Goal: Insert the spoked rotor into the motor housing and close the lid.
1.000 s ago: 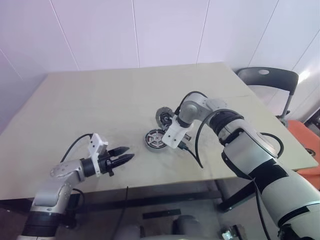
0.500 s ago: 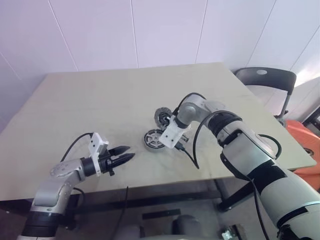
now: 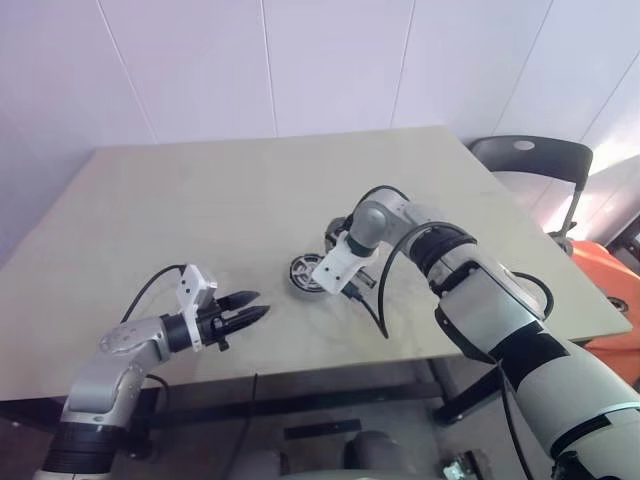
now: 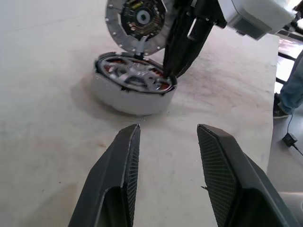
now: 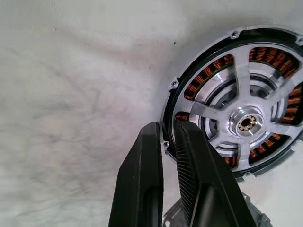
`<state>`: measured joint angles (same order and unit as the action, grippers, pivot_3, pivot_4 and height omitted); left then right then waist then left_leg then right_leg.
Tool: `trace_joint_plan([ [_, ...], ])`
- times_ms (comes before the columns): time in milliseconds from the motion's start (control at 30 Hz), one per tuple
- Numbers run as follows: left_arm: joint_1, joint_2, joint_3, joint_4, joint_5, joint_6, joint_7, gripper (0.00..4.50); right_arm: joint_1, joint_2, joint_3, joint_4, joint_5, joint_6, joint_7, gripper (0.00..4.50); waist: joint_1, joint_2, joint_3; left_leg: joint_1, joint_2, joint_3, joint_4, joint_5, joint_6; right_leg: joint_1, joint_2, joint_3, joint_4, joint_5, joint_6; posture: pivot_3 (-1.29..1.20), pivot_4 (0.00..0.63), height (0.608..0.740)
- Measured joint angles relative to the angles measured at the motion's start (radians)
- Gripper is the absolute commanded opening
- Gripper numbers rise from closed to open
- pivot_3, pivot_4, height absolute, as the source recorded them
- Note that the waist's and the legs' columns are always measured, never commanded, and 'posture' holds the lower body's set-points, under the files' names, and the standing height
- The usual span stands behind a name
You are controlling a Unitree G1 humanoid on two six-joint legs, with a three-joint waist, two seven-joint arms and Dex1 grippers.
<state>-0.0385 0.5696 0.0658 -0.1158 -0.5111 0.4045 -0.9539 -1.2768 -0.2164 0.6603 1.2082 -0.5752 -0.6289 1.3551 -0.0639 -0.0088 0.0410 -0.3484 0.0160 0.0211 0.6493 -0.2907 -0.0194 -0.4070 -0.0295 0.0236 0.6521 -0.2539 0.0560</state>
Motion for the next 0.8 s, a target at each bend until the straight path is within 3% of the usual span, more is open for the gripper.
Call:
trace_joint_plan([
  [300,-0.048,-0.014,-0.015,0.049,0.006,-0.004,-0.014,2.07,0.016,-0.075,-0.016,-0.121,0.088,0.19,0.233,0.42,0.016,0.0,0.0,-0.007,0.0,-0.001,0.0,0.0,0.0,-0.006,-0.001,-0.001,0.0,0.0,0.0,0.0,0.0,0.74],
  [567,-0.086,-0.032,-0.038,0.084,0.023,-0.022,-0.029,2.07,0.024,-0.117,0.072,-0.181,0.232,0.35,0.252,0.42,0.019,0.0,0.0,-0.007,0.0,-0.001,0.0,0.0,0.0,-0.006,-0.001,-0.001,0.0,0.0,0.0,0.0,0.0,0.74],
  [800,-0.077,-0.036,-0.041,0.082,0.024,-0.022,-0.027,2.07,0.048,-0.064,0.11,-0.201,0.29,0.504,0.255,0.42,0.016,0.0,0.0,-0.006,0.001,-0.001,0.0,0.0,0.0,-0.007,0.0,-0.001,0.0,0.0,0.0,0.0,0.0,0.74],
])
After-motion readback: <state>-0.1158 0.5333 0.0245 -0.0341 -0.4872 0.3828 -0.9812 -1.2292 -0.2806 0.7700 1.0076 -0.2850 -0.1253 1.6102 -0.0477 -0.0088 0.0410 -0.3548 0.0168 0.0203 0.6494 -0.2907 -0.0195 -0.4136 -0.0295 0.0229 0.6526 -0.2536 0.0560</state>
